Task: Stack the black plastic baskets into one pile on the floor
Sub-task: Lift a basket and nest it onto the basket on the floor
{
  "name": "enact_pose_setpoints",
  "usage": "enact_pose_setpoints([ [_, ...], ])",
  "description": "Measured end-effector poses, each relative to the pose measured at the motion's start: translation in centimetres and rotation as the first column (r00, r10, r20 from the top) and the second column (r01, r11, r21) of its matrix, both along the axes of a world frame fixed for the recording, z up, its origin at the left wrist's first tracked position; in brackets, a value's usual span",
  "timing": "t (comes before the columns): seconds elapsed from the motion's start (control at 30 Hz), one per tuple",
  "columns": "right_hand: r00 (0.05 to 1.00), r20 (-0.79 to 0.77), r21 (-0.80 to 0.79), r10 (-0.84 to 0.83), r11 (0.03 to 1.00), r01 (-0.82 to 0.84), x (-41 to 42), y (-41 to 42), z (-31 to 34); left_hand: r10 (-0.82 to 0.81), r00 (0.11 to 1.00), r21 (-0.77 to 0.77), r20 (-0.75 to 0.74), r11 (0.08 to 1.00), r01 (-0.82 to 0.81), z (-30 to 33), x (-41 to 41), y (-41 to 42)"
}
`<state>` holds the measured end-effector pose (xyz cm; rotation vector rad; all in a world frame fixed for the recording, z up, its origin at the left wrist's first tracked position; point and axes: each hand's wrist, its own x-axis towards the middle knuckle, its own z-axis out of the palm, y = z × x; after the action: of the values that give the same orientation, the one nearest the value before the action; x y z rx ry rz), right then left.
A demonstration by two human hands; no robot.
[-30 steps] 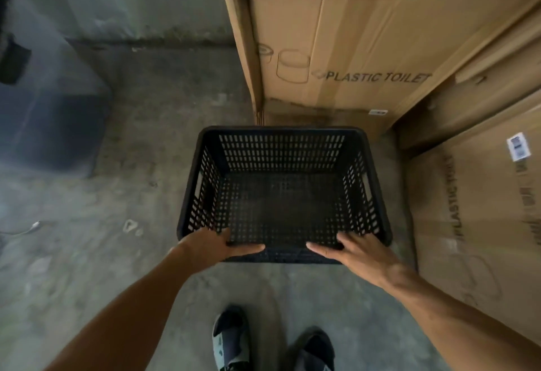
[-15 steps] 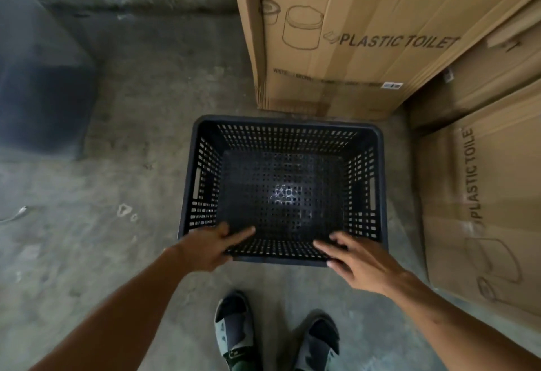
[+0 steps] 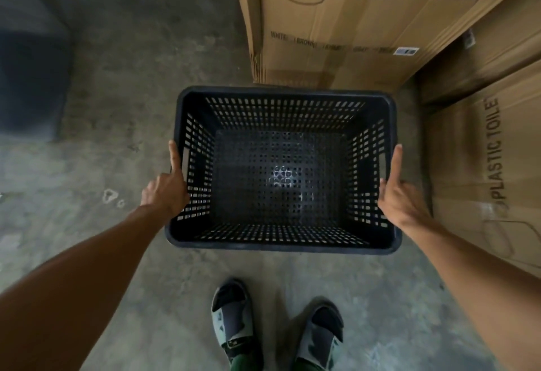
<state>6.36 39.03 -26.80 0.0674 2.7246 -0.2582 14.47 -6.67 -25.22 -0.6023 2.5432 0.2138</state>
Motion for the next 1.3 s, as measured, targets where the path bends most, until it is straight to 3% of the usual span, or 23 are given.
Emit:
enact_pose_setpoints([
  [0.17, 0.999, 0.030, 0.035, 0.027, 0.999, -0.028, -0.9, -1.4, 1.4, 0.042, 0.999, -0.043, 0.029, 0.998, -0.041, 0.1, -0.1, -0.1],
  [0.33, 0.996, 0.081, 0.051, -0.023, 0.999, 0.019, -0.8, -1.6, 1.7, 0.064, 0.991, 0.034, 0.113, 0.997, -0.068, 1.5, -0.6, 0.0],
  [0.43, 0.989, 0.138, 0.137, -0.053, 0.990, 0.034, -1.2, -2.1, 3.2, 0.010, 0.986, -0.037, 0.167, 0.999, -0.004, 3.6, -0.1, -0.1],
  [0.53, 0.995, 0.099, 0.173, 0.010, 0.984, -0.027, -1.1, -3.1, 6.3, -0.093, 0.991, -0.083, 0.092, 0.991, 0.100, 6.6, 0.9, 0.1],
  [0.67, 0.978, 0.084, 0.121, 0.191, 0.972, -0.200, -0.2, -5.5, 11.7, -0.225, 0.973, -0.075, 0.054, 0.971, 0.229, 11.2, 1.7, 1.5],
  [0.83, 0.915, 0.109, 0.063, 0.387, 0.916, -0.395, 2.2, -10.2, 22.4, -0.181, 0.983, -0.078, 0.035, 0.980, 0.184, 21.9, 3.0, 4.7],
  [1.03, 0.882, 0.070, 0.003, 0.466, 0.884, -0.468, 5.1, -15.1, 35.4, -0.089, 0.996, -0.051, 0.004, 0.995, 0.089, 34.5, 5.5, 6.1],
  [1.3, 0.843, 0.032, -0.018, 0.536, 0.844, -0.536, 5.6, -22.2, 47.0, 0.057, 0.991, -0.068, -0.122, 0.996, -0.066, 45.6, 8.1, 1.1],
])
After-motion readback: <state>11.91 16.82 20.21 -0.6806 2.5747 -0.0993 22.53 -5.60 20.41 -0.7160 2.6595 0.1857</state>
